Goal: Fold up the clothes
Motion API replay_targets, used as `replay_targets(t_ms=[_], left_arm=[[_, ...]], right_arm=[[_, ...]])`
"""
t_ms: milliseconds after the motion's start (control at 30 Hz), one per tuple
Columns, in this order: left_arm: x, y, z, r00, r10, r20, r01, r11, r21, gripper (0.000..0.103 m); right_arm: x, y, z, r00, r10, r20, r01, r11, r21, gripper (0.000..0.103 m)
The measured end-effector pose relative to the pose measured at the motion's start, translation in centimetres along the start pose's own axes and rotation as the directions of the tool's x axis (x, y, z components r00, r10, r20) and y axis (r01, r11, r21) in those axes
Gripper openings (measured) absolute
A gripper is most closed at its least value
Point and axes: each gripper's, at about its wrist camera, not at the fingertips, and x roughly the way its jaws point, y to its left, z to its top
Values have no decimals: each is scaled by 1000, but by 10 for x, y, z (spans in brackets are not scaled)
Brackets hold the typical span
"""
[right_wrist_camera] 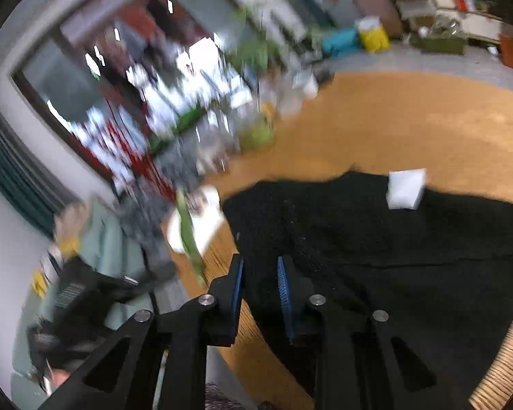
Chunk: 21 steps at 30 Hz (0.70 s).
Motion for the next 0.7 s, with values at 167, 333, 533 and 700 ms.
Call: replay_targets(t_ms=[167, 333, 533, 700], left_arm=[[-1, -13, 1, 988, 151, 17, -152, 984, 88, 76], [7, -38, -17, 989, 137, -53, -122, 966, 227, 76], [28, -73, -62, 976, 159, -151, -93, 923, 373, 76], [57, -99, -93, 961, 178, -213, -73, 904, 422, 76]], right_arm=[[55, 7, -1, 987, 8, -161, -11, 1000, -18, 24], [-21, 15, 1, 995, 93, -47, -97, 990, -105, 58], [-134, -78, 4, 973, -212, 93, 210, 977, 29, 80], [-147, -154, -38, 999, -25, 44, 12, 964, 267, 78]])
